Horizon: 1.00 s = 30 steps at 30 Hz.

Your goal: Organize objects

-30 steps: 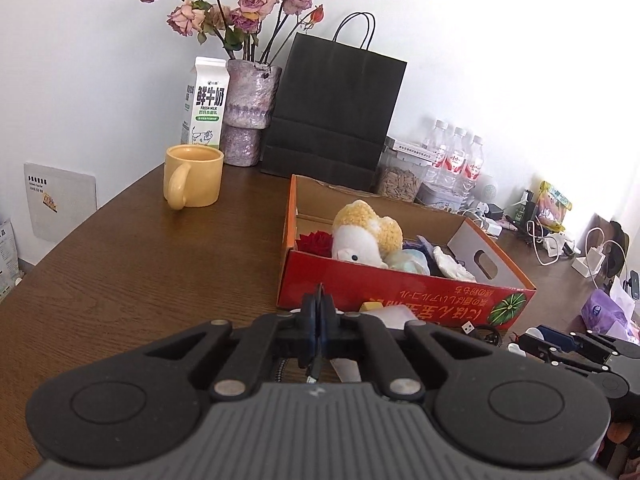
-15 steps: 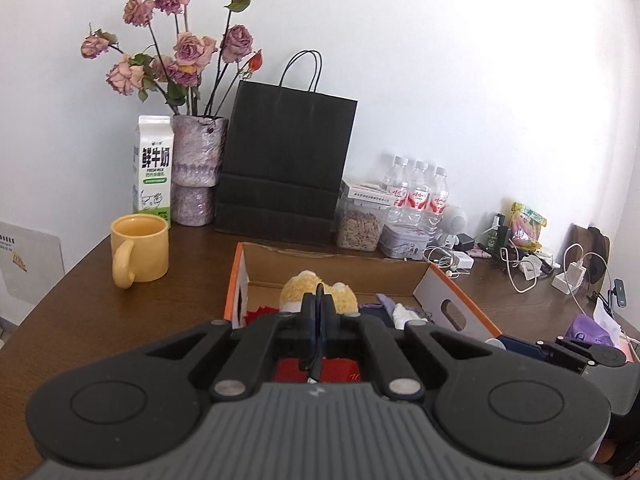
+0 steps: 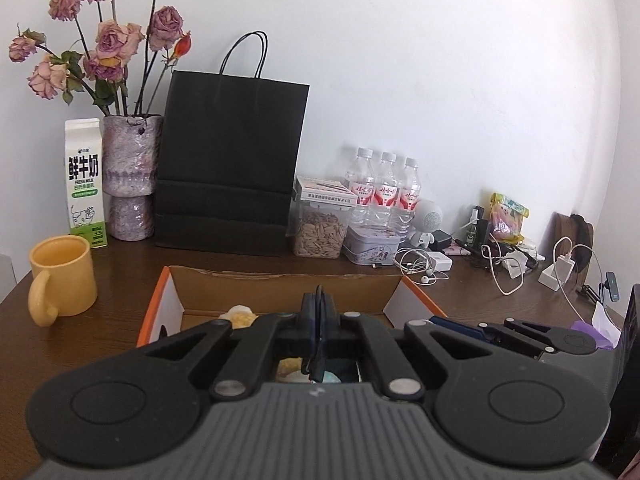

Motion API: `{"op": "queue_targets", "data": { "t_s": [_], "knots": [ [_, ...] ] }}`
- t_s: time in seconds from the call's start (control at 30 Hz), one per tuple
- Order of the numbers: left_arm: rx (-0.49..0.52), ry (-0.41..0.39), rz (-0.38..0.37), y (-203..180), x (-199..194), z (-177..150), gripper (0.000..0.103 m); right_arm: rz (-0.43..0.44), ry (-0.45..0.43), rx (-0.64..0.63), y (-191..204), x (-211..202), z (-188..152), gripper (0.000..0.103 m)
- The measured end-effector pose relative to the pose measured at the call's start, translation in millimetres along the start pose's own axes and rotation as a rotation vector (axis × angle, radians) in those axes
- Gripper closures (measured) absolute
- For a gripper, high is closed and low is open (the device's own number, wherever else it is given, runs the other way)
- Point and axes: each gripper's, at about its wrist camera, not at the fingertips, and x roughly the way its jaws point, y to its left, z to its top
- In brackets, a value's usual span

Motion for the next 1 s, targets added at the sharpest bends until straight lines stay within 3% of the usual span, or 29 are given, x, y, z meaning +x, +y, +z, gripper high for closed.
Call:
{"op": "queue_targets", "data": {
  "t_s": [0.3, 0.6, 0.67, 0.7, 0.73, 0.77, 0.8, 0.83, 0.87, 1.0],
  "knots": [
    [-0.038, 0.098, -0.001, 13, 52, -4, 0.1, -0.02, 0.049, 0.056, -24, 38, -7, 0.075],
    [-0.046, 0.142, 0.008, 19, 64, -9, 0.098, -0.032, 0.079, 0.086, -32, 43, -19, 0.075],
    [-0.042, 0.137, 0.02, 18, 64, -10, 0.095, -0.039, 0.071, 0.08, -31, 40, -20, 0.062],
    [-0.04, 0.133, 0.03, 17, 63, -10, 0.087, -0.047, 0.068, 0.076, -31, 39, -20, 0.042],
    [-0.04, 0.128, 0.038, 17, 62, -10, 0.063, -0.061, 0.058, 0.073, -30, 37, -20, 0.023],
    [-0.042, 0.119, 0.058, 17, 61, -9, 0.045, -0.076, 0.048, 0.069, -29, 35, -20, 0.015],
    [-0.04, 0.101, 0.075, 17, 59, -9, 0.019, -0.086, 0.042, 0.065, -29, 34, -20, 0.008],
    [-0.033, 0.076, 0.095, 16, 57, -9, 0.005, -0.094, 0.039, 0.064, -29, 33, -20, 0.005],
    [-0.025, 0.059, 0.116, 15, 56, -9, 0.0, -0.101, 0.041, 0.065, -29, 33, -19, 0.003],
    [0.005, 0.044, 0.148, 11, 54, -9, 0.0, -0.105, 0.055, 0.065, -29, 33, -19, 0.0]
  ]
}}
